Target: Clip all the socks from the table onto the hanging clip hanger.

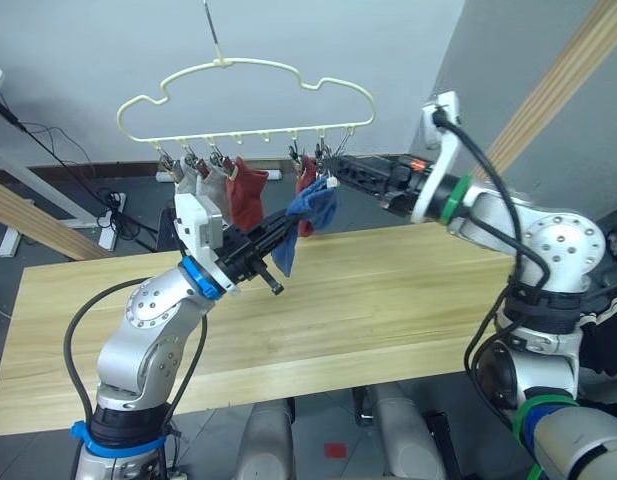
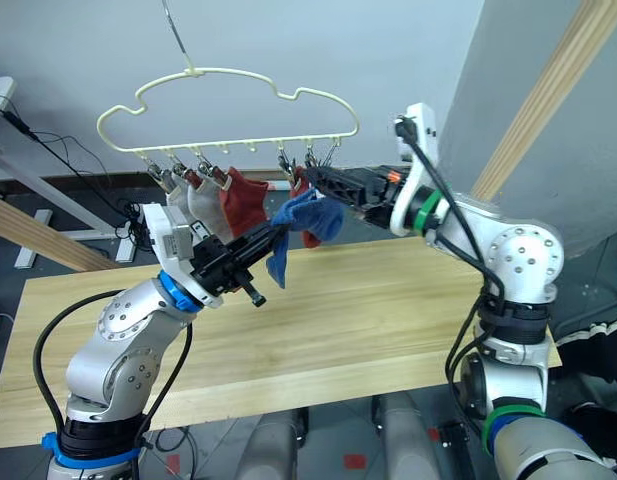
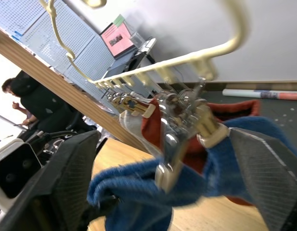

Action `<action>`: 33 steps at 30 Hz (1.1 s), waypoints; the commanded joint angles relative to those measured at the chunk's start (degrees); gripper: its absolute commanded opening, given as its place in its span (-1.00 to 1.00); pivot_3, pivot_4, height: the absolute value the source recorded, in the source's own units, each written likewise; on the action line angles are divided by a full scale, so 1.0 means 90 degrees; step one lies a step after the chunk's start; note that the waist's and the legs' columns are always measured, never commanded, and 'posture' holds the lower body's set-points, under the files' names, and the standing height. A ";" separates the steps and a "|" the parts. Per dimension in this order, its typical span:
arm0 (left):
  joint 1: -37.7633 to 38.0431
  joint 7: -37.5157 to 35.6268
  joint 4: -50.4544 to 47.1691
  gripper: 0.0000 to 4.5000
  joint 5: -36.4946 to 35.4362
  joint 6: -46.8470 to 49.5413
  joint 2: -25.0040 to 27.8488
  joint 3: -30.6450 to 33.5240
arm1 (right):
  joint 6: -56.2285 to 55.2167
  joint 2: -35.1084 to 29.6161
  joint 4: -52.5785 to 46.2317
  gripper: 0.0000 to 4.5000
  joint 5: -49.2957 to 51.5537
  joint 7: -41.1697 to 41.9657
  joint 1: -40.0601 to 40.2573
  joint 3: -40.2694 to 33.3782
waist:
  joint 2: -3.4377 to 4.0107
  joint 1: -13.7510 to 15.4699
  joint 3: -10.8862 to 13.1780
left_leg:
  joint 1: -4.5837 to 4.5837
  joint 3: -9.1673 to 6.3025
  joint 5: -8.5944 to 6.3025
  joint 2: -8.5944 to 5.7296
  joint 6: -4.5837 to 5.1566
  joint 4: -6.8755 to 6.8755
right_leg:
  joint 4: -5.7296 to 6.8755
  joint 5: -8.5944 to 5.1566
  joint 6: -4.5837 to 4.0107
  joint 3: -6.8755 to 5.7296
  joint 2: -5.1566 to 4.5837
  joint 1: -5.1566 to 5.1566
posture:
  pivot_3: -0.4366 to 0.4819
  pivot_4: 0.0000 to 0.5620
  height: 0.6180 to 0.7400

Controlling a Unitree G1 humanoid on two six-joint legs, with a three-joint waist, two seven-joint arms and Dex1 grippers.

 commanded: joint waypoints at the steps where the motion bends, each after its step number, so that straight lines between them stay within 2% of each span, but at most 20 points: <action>1: -0.0169 0.0037 0.0007 -1.00 0.0121 -0.0151 -0.0098 -0.0082 | 0.0321 -0.0655 -0.0592 0.99 0.0729 0.0138 0.0263 -0.0377 | -0.0001 0.0009 0.0000 | -0.0001 -0.0001 0.0000 -0.0002 0.0000 0.0001 | -0.0001 0.0000 0.0001 0.0000 -0.0001 0.0001 | -0.17 0.31 1.00; 5: -0.0262 -0.0064 0.0279 -1.00 0.0159 -0.0126 -0.0190 -0.0168 | 0.0244 -0.1714 -0.1283 0.99 0.0446 0.0708 0.0953 -0.0186 | -0.0001 -0.0008 0.0000 | -0.0002 0.0005 0.0000 -0.0006 0.0000 0.0003 | -0.0005 -0.0008 0.0024 0.0001 -0.0001 0.0000 | -0.26 0.29 1.00; 8: -0.0250 -0.0233 0.0516 -0.72 -0.0200 0.0345 -0.0172 -0.0157 | -0.0240 -0.2288 -0.1751 1.00 -0.0072 0.1179 0.1707 0.0025 | -0.0001 -0.0019 0.0000 | -0.0002 0.0005 -0.0001 -0.0006 0.0001 0.0003 | -0.0010 -0.0009 0.0027 0.0000 -0.0001 0.0003 | -0.27 0.29 1.00; 10: -0.0167 -0.0265 0.0678 -0.46 -0.0304 0.0613 -0.0065 -0.0053 | -0.0806 -0.2519 -0.1955 1.00 -0.0679 0.1477 0.2155 0.0315 | -0.0001 -0.0076 0.0000 | 0.0001 0.0012 -0.0001 -0.0005 0.0001 0.0004 | -0.0009 -0.0007 0.0031 0.0000 0.0000 0.0002 | -0.26 0.28 1.00; 14: 0.0732 -0.0477 0.0692 0.10 -0.0382 0.0911 0.0524 0.0452 | -0.2502 -0.2749 -0.2088 1.00 -0.2348 0.2056 0.3314 0.1040 | -0.0005 -0.0216 -0.0002 | 0.0015 0.0020 -0.0001 0.0003 0.0000 0.0002 | -0.0005 -0.0006 0.0036 0.0007 0.0007 0.0002 | -0.22 0.27 1.00; 16: 0.1104 -0.0481 0.0534 0.35 -0.0406 0.0991 0.0739 0.0661 | -0.2884 -0.2650 -0.1989 1.00 -0.2600 0.2163 0.3562 0.1055 | -0.0004 -0.0239 -0.0001 | 0.0017 0.0029 0.0000 0.0006 0.0000 -0.0003 | -0.0003 -0.0007 0.0036 0.0013 0.0008 -0.0005 | -0.15 0.29 1.00; 19: 0.1859 -0.0346 0.0268 0.76 -0.0566 0.1197 0.0975 0.1327 | -0.3701 -0.2739 -0.1747 1.00 -0.3286 0.2593 0.4023 0.1260 | -0.0005 -0.0179 -0.0001 | 0.0017 0.0030 0.0001 0.0008 -0.0001 0.0003 | 0.0000 -0.0002 0.0044 0.0013 0.0008 -0.0007 | -0.05 0.31 1.00; 21: 0.2356 0.0075 0.0067 0.98 -0.0596 0.1467 0.1027 0.1932 | -0.3984 -0.2682 -0.1555 1.00 -0.3514 0.2759 0.4213 0.1328 | -0.0007 -0.0145 -0.0001 | 0.0023 0.0029 0.0000 0.0008 -0.0002 0.0005 | -0.0005 0.0000 0.0047 0.0014 0.0008 0.0002 | -0.01 0.32 1.00; 24: 0.2707 0.0851 -0.0244 0.98 -0.0300 0.2003 0.1147 0.2236 | -0.4193 -0.2571 -0.1374 1.00 -0.3674 0.2886 0.4304 0.1357 | -0.0006 -0.0054 0.0000 | 0.0022 0.0033 0.0000 0.0004 -0.0002 0.0005 | -0.0007 0.0000 0.0047 0.0018 0.0003 0.0003 | 0.07 0.32 1.00; 26: 0.2801 0.1038 -0.0425 0.98 -0.0609 0.2513 0.1215 0.2466 | -0.4283 -0.2464 -0.1291 1.00 -0.3781 0.2913 0.4374 0.1386 | -0.0009 0.0021 0.0000 | 0.0022 0.0032 0.0000 0.0003 -0.0002 0.0005 | -0.0005 0.0002 0.0050 0.0019 0.0003 0.0003 | 0.11 0.31 1.00; 29: 0.2929 0.1323 -0.0720 0.98 -0.0674 0.2677 0.1123 0.2753 | -0.4419 -0.2370 -0.1180 1.00 -0.3940 0.2982 0.4421 0.1405 | -0.0009 0.0109 -0.0001 | 0.0021 0.0028 0.0000 0.0003 -0.0003 0.0006 | -0.0009 0.0003 0.0053 0.0016 0.0002 0.0005 | 0.22 0.29 1.00; 33: 0.3394 0.1737 -0.1005 0.98 -0.0053 0.2803 0.1330 0.2893 | -0.4168 -0.2003 -0.1126 1.00 -0.3884 0.2575 0.4402 0.1237 | -0.0012 0.0207 -0.0002 | 0.0018 0.0027 -0.0002 0.0003 -0.0006 0.0005 | -0.0014 0.0003 0.0053 0.0017 0.0001 0.0005 | 0.28 0.27 1.00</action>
